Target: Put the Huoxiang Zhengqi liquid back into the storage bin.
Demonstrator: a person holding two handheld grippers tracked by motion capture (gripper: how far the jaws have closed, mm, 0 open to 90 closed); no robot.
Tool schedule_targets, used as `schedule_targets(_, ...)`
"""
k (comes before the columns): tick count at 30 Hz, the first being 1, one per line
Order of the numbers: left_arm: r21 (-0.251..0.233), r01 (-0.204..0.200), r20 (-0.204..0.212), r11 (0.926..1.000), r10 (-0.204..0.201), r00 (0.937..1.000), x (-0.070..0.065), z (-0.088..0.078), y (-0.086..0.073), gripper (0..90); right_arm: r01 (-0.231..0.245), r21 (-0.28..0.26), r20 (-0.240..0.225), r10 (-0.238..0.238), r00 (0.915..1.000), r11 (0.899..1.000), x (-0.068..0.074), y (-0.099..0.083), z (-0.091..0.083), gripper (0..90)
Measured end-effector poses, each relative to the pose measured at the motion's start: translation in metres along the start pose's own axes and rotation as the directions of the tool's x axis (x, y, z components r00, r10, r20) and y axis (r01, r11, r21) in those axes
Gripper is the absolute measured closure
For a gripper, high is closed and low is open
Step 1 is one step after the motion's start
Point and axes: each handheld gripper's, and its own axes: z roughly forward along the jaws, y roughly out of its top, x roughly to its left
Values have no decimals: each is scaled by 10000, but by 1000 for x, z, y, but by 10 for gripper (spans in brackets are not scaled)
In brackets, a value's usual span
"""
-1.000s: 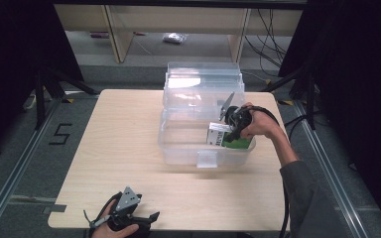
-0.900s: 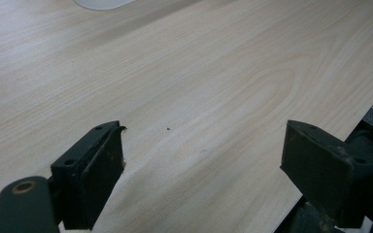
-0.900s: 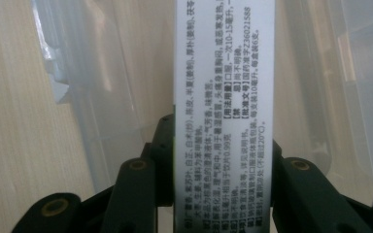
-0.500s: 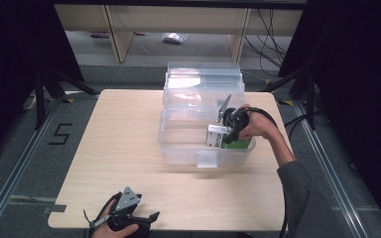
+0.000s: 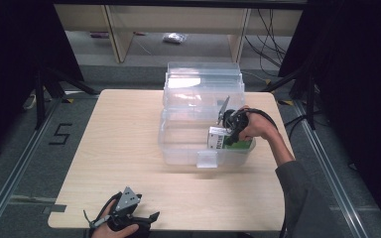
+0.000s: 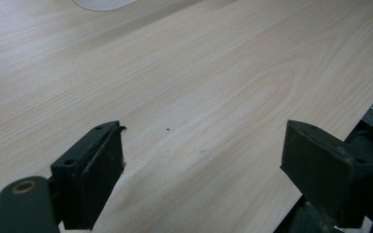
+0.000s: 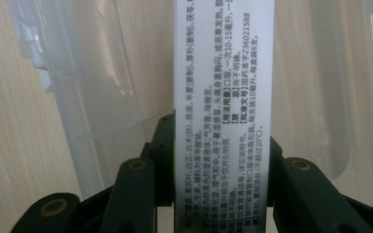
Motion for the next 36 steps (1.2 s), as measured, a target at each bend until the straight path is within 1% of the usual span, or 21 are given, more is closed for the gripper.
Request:
schedule_targets(1, -2, 7, -3, 10000, -7, 10000, 0, 0, 0, 148, 118, 0, -63, -118, 9999, 9999, -1, 0, 1, 639)
schedule_targets(2, -9, 1, -2, 10000, -1, 10000, 0, 0, 0, 149, -76, 39, 34, 76, 10000, 10000, 1, 0, 1, 637)
schedule_targets(4, -10, -1, -3, 10000, 1, 10000, 0, 0, 0, 148, -7, 20, -21, 7, 10000, 10000, 0, 0, 2, 636)
schedule_targets(5, -6, -5, -7, 10000, 5, 10000, 0, 0, 0, 148, 104, 124, -121, -103, 9999, 9999, -1, 1, 3, 635)
schedule_targets(6, 5, -11, 4, 10000, 11, 10000, 0, 0, 0, 148, -55, 196, -117, 58, 9999, 9998, 0, 1, 5, 635)
schedule_targets(9, 0, -9, -8, 10000, 9, 10000, 0, 0, 0, 148, 38, 382, -119, -34, 9999, 9993, -1, 1, 7, 632)
schedule_targets(11, 3, -5, -7, 10000, 5, 10000, 0, 0, 0, 148, -269, 314, -219, 276, 9994, 9991, -2, -2, 9, 623)
schedule_targets(16, 5, 1, 0, 10000, -1, 10000, 0, 0, 0, 148, -459, 192, -284, 464, 9985, 9988, 1, -3, 7, 597)
schedule_targets(17, 2, -2, -8, 10000, 2, 10000, 0, 0, 0, 148, -484, -86, -248, 482, 9985, 9988, 2, -2, 1, 583)
schedule_targets(18, -14, 14, -6, 10000, -14, 10000, 0, 0, 0, 148, -731, -244, -271, 725, 9970, 9970, 4, -3, -2, 573)
schedule_targets(19, -21, 17, -12, 10000, -17, 10000, 0, 0, 0, 148, -579, -420, -204, 570, 9982, 9974, 3, -2, -5, 556)
schedule_targets(20, -33, 26, -16, 10000, -26, 10000, 0, 0, 0, 148, -738, -499, -172, 730, 9972, 9960, 4, -2, -9, 539)
schedule_targets(23, -14, 0, -14, 10000, 0, 10000, 0, 0, 0, 148, -870, -711, -108, 865, 9962, 9937, 6, -1, -18, 503)
schedule_targets(25, 30, -4, -17, 10000, 4, 10000, 0, 0, 1, 148, -987, -1067, -95, 983, 9951, 9894, 6, -2, -23, 498)
schedule_targets(27, 3, -2, -16, 10000, 2, 10000, 0, 0, 0, 148, -1068, -1174, -116, 1062, 9943, 9873, 7, -3, -25, 494)
schedule_targets(29, -1, -11, -12, 10000, 11, 10000, 0, 0, 0, 148, -1347, -1387, -118, 1344, 9909, 9811, 9, -4, -30, 480)
schedule_targets(30, -1, -11, -12, 10000, 11, 10000, 0, 0, 0, 148, -1347, -1387, -118, 1344, 9909, 9811, 9, -4, -30, 480)
schedule_targets(31, -18, 17, -22, 10000, -17, 10000, 0, 0, 0, 148, -1365, -1663, -94, 1368, 9906, 9766, 9, -5, -32, 463)
schedule_targets(33, 9, 23, -25, 10000, -23, 10000, 0, 0, 1, 148, -1719, -1728, -104, 1727, 9849, 9698, 11, -7, -35, 458)
schedule_targets(35, 4, 36, -29, 10000, -36, 10000, 0, 0, 1, 148, -1731, -1781, -42, 1752, 9845, 9687, 12, -8, -37, 452)
schedule_targets(36, 9, 28, -25, 10000, -28, 10000, 0, 0, 1, 148, -1799, -2008, 55, 1847, 9828, 9630, 13, -11, -40, 436)
